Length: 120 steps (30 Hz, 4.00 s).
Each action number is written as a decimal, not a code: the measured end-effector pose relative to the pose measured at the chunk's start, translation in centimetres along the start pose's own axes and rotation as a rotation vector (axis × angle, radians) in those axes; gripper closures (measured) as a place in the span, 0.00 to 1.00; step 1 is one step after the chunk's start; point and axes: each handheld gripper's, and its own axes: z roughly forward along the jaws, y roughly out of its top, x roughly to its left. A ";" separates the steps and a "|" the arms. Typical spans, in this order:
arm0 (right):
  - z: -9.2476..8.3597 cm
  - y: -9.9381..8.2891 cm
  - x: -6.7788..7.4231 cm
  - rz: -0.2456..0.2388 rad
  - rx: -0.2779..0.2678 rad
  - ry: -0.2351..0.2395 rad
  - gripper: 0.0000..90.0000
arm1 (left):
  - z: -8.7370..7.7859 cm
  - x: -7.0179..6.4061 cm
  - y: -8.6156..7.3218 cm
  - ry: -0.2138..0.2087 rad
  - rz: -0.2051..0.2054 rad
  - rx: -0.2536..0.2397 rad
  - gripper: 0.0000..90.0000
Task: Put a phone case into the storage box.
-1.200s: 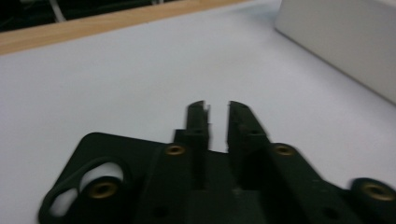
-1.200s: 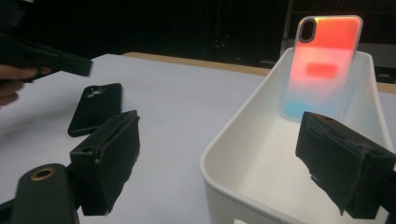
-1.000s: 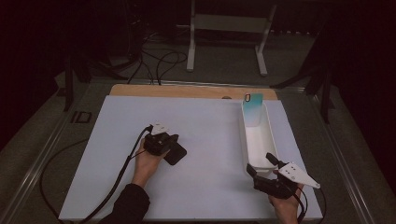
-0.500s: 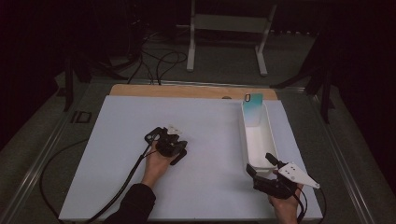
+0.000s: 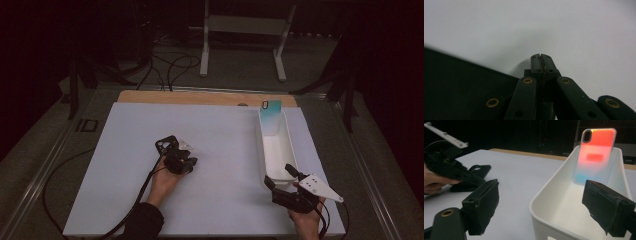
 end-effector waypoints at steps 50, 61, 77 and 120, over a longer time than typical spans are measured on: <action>0.3 0.7 0.5 -0.059 0.011 0.030 0.10 | -15.7 3.7 -11.2 0.234 -0.070 -0.412 0.00; 0.1 0.5 0.0 -0.042 0.010 0.031 0.10 | -16.0 4.1 -10.6 0.241 -0.091 -0.404 0.00; 0.2 0.4 -0.1 -0.045 0.020 0.020 0.10 | -13.8 6.0 -6.8 0.201 -0.092 -0.259 0.00; 0.6 0.3 0.0 -0.044 0.036 0.025 0.10 | -4.3 9.8 -3.3 0.122 -0.053 0.166 0.00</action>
